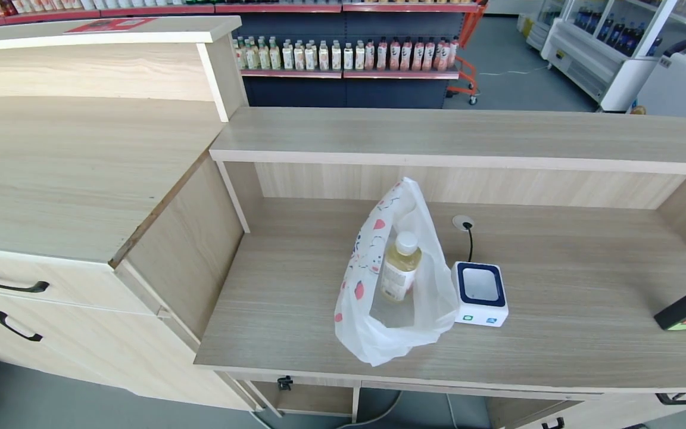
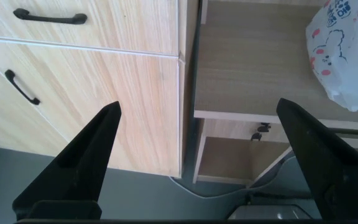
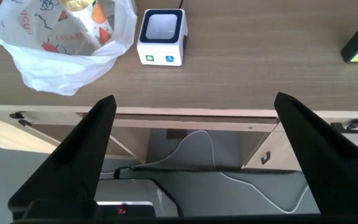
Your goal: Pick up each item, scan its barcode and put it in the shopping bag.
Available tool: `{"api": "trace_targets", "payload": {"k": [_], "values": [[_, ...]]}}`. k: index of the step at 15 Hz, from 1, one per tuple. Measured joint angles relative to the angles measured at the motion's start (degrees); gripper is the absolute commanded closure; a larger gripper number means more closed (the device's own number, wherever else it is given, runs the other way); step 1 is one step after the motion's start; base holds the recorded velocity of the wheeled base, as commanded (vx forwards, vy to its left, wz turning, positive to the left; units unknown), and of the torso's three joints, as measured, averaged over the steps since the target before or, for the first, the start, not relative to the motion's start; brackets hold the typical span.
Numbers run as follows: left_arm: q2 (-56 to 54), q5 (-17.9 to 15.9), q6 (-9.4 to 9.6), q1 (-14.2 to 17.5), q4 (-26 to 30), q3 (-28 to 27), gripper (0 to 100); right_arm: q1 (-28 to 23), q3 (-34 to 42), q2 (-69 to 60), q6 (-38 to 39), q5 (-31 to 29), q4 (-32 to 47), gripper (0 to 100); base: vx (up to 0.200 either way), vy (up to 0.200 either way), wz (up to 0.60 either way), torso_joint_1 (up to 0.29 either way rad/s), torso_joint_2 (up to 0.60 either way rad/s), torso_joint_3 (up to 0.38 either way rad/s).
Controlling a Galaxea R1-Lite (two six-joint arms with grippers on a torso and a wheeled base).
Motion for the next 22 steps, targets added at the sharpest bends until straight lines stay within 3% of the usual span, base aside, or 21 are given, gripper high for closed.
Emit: {"api": "trace_targets", "payload": {"k": [2, 22], "values": [[0.00, -0.04, -0.10, 0.00, -0.02, 0.00, 0, -0.02, 0.00, 0.00, -0.02, -0.02, 0.00, 0, -0.100, 0.000, 0.00, 0.001, 0.00, 0.001], [0.00, -0.06, 1.50, 0.00, -0.02, 0.00, 0, -0.02, 0.02, 0.20, 0.00, -0.02, -0.02, 0, 0.000, -0.200, 0.00, 0.003, 0.00, 0.002]]}}
